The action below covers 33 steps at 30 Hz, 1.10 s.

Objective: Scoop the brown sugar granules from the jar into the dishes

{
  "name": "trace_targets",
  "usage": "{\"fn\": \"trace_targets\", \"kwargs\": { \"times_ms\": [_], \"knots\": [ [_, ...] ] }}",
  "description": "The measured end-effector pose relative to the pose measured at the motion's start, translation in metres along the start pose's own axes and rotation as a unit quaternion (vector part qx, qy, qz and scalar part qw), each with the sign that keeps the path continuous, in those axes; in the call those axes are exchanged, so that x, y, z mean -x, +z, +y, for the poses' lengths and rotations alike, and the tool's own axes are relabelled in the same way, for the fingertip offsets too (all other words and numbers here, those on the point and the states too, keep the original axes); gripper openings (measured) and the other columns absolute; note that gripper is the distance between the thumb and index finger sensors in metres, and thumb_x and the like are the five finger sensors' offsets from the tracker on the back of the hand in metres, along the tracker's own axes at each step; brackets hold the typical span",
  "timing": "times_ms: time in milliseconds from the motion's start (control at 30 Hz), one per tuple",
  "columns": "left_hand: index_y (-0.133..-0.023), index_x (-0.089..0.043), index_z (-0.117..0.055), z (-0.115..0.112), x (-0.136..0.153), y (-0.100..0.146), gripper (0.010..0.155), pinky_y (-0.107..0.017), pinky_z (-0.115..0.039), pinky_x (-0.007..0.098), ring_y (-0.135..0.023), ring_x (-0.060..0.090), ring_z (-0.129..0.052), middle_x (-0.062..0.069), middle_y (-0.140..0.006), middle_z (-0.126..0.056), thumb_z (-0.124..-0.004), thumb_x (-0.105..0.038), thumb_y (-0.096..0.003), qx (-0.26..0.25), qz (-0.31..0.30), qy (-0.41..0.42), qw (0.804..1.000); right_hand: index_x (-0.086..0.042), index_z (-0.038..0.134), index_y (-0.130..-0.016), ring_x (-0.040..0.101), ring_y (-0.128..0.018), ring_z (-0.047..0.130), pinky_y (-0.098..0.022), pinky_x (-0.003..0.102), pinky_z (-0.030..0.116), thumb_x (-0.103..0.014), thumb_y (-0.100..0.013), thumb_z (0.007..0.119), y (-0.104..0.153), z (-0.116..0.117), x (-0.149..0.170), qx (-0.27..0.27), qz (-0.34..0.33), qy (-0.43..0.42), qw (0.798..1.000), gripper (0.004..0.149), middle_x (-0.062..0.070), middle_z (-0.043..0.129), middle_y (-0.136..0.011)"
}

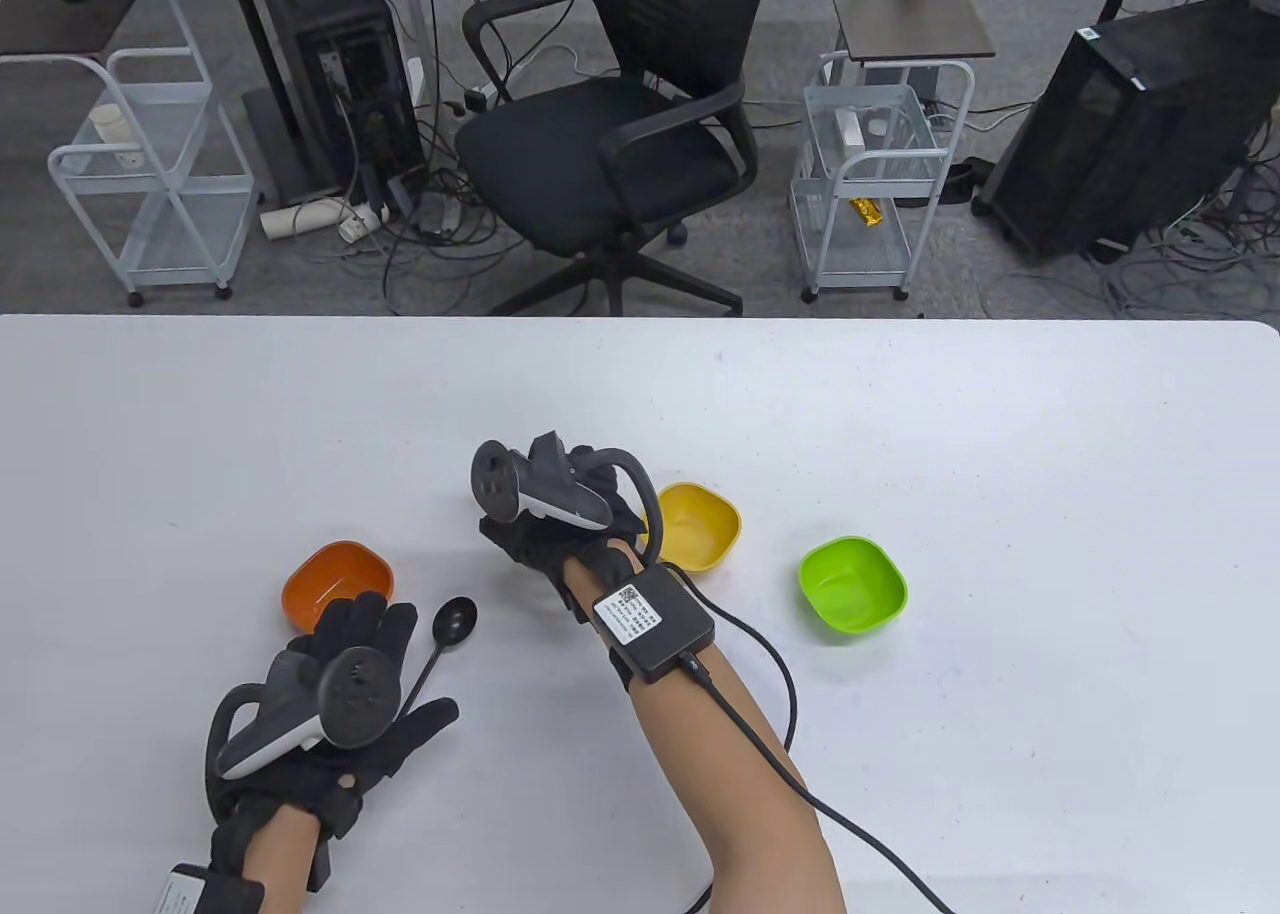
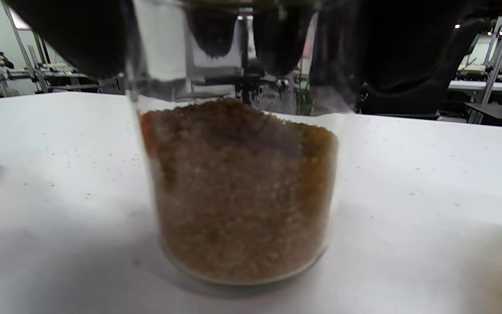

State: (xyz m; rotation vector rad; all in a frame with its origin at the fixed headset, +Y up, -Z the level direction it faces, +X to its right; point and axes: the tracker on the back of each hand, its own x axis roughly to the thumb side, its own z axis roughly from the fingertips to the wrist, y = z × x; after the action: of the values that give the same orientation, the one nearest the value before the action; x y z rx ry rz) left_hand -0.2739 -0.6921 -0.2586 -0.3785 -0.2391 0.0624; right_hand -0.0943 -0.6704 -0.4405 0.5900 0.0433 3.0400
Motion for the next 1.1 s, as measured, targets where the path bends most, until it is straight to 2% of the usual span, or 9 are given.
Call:
{"fn": "trace_targets", "kwargs": {
  "times_ms": [367,500,700,933,1100],
  "knots": [
    [-0.120,-0.013,-0.004,-0.003,-0.003,-0.002,0.099,-0.082,-0.030,0.069,-0.118,0.049,-0.007,0.020,-0.126,0.000,-0.051,-0.073,-0.0569,0.011,0.002,-0.013,1.000,-0.029,0.055,-0.103,0.050,-0.081,0.084,-0.062,0.061,0.079,-0.062,-0.052,0.074,0.002,0.001,-0.001,0.020,0.006,0.002,1.000,0.064,0.015,0.069,-0.105],
    [-0.120,-0.013,-0.004,-0.003,-0.001,-0.003,0.099,-0.083,-0.034,0.066,-0.118,0.050,-0.009,0.021,-0.126,0.000,-0.051,-0.073,-0.0570,0.014,0.002,-0.004,1.000,-0.030,0.058,-0.103,0.049,-0.078,0.086,-0.059,0.058,0.081,-0.063,-0.051,0.075,0.002,0.000,-0.001,0.031,0.004,0.006,0.999,0.064,0.014,0.071,-0.104],
    [-0.120,-0.013,-0.004,-0.001,0.001,-0.005,0.099,-0.084,-0.033,0.065,-0.118,0.049,-0.007,0.021,-0.125,0.002,-0.052,-0.072,-0.0573,0.008,-0.003,0.009,1.000,-0.030,0.064,-0.101,0.046,-0.075,0.094,-0.053,0.054,0.088,-0.064,-0.050,0.076,0.005,-0.003,0.000,0.056,0.000,0.024,0.998,0.063,0.011,0.079,-0.102],
    [-0.120,-0.014,-0.003,-0.001,0.003,-0.008,0.098,-0.084,-0.031,0.065,-0.118,0.048,-0.005,0.020,-0.124,0.006,-0.053,-0.071,-0.0576,0.011,-0.004,0.015,1.000,-0.029,0.066,-0.101,0.046,-0.074,0.095,-0.052,0.054,0.089,-0.064,-0.050,0.076,0.026,-0.009,0.002,0.061,-0.013,0.037,0.997,0.063,0.011,0.080,-0.101],
    [-0.120,-0.014,-0.002,-0.001,0.000,-0.008,0.098,-0.084,-0.030,0.065,-0.118,0.048,-0.004,0.019,-0.124,0.007,-0.053,-0.071,-0.0576,0.014,-0.010,0.006,1.000,-0.029,0.066,-0.101,0.046,-0.074,0.096,-0.051,0.054,0.089,-0.065,-0.049,0.076,0.057,-0.017,0.001,0.058,-0.035,0.032,0.997,0.064,0.011,0.081,-0.101]
  ]
}}
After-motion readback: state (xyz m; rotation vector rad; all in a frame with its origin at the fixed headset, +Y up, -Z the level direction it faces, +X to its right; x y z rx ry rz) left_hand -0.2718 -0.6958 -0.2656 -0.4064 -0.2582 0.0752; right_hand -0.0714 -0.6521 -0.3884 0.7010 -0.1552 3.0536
